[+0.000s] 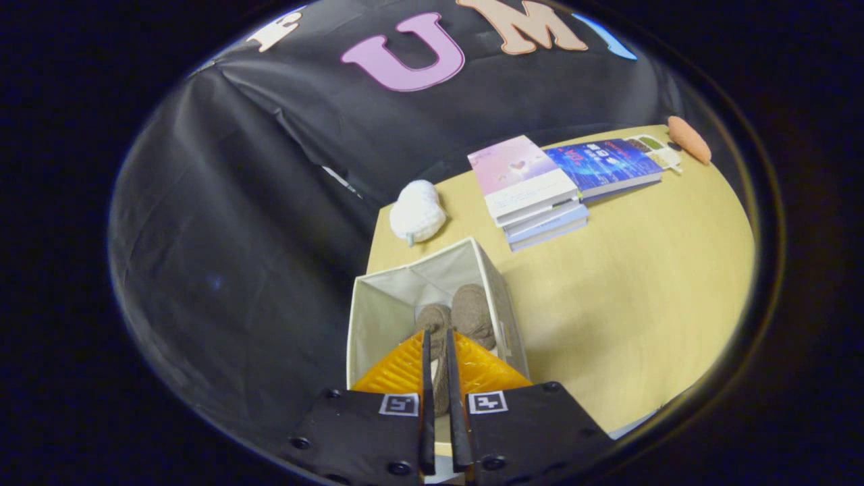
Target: Open the storage box then place both shoes into the box .Put the left shoe in first, then the right shoe, with the right side of both shoes facing outward in a uniform manner.
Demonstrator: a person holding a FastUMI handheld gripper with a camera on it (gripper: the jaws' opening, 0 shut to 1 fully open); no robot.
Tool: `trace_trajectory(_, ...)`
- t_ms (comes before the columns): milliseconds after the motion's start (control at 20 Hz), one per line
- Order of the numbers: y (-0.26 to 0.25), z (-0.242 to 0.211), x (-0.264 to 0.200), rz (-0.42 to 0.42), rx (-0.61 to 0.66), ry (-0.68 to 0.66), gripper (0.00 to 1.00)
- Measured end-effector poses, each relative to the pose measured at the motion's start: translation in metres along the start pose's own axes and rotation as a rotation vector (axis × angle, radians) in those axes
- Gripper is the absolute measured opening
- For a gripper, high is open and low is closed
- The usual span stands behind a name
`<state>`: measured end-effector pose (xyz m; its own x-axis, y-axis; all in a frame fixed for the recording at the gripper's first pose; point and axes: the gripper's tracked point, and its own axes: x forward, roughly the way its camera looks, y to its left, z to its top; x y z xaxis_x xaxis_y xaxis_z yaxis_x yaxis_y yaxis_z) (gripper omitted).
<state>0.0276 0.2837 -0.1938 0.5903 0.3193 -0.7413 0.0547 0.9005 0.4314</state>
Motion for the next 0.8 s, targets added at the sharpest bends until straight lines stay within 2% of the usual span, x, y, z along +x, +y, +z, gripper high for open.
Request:
trace_trajectory(350, -0.027, 0.071, -0.043, -0.02, -0.062, -0.24, 0.13)
trace_trajectory(800, -0.085, 0.202, -0.148, -0.148, -0.267, -0.626, 0.13)
